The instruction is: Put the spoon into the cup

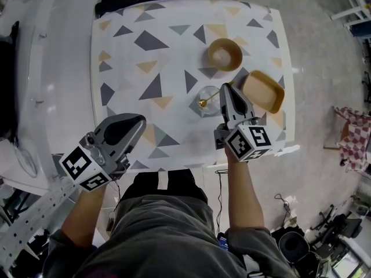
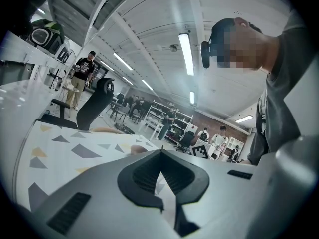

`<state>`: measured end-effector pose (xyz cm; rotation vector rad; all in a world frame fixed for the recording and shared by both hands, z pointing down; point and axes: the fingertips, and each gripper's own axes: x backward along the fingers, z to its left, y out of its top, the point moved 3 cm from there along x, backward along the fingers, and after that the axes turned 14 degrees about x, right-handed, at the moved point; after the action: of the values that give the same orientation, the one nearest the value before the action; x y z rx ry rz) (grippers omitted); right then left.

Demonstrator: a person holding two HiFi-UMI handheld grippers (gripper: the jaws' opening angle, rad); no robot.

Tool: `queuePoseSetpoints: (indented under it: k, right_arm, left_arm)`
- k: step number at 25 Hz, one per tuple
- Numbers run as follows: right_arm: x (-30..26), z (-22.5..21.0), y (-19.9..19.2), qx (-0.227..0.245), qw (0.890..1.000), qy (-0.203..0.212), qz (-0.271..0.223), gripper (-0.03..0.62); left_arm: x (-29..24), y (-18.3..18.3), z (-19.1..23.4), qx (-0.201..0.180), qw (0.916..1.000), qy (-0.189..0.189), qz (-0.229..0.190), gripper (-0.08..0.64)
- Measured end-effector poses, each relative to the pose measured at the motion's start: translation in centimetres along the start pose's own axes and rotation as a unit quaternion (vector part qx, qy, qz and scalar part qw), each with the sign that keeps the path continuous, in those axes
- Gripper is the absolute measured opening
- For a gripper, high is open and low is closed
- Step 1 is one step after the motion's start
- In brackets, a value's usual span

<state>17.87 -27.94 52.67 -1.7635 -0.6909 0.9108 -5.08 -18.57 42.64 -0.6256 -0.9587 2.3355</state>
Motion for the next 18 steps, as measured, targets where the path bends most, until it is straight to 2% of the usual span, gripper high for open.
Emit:
queuePoseSetpoints:
  k: [10, 14, 18]
  right_arm:
    - [0.4, -0.2, -0.1, -0.009, 1.0, -0.003, 0.007, 0.026]
    - [1.0, -0.3, 0.5, -0.022, 1.0, -0.001, -0.004, 0.088]
    - [2.1, -0.4, 2.0, -0.021, 1.0, -0.012, -0.015, 0.094]
  left_arm:
    - [0.4, 0.7, -0.5, -0.008, 0.9999, -0.009, -0.001, 0.015]
    - [0.4, 1.0, -0.8, -0.011, 0.9998, -0.015, -0.002, 0.015]
    - [0.6, 1.7, -1.5, -0.018, 0.9996, -0.022, -0.006, 0.015]
